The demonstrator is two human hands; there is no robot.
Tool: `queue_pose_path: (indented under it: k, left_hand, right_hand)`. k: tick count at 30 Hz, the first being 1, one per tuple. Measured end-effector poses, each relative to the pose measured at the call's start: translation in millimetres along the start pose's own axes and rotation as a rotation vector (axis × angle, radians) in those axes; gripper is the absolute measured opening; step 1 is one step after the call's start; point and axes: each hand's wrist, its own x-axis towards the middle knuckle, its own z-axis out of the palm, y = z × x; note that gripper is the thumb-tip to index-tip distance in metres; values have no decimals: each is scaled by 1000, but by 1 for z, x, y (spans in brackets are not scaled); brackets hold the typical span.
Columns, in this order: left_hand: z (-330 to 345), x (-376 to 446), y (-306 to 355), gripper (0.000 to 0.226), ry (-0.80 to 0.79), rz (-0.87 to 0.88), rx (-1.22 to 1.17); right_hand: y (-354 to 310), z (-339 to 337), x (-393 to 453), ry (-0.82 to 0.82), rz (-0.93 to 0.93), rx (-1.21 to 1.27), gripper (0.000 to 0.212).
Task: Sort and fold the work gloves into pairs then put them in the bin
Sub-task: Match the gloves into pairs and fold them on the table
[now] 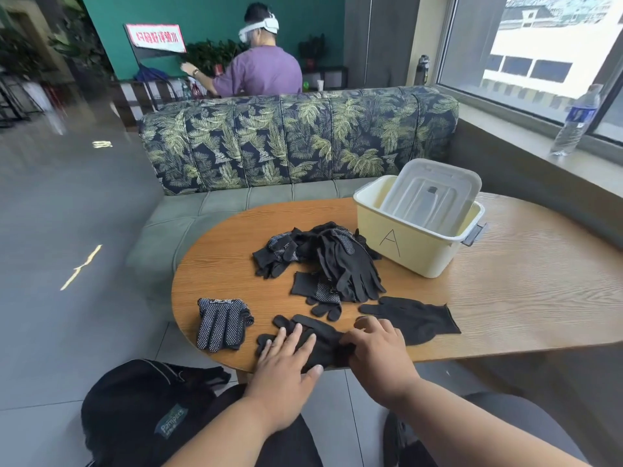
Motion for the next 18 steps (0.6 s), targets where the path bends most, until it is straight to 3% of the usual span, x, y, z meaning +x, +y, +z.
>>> queue_pose_path:
  k: [6,10,14,18]
  left_hand:
    - [7,1,-3,73,27,15,98]
    - [6,2,0,64,73,-13,43]
    - [4,4,0,62,92,-56,-16]
    - [5,1,2,77,9,-61,-6]
  right_hand:
    - [9,2,2,111,31,-7,24]
    - [13,8,4,193,44,58,19]
    - [8,2,9,160,47,123,23]
    - [10,2,10,168,59,128,23]
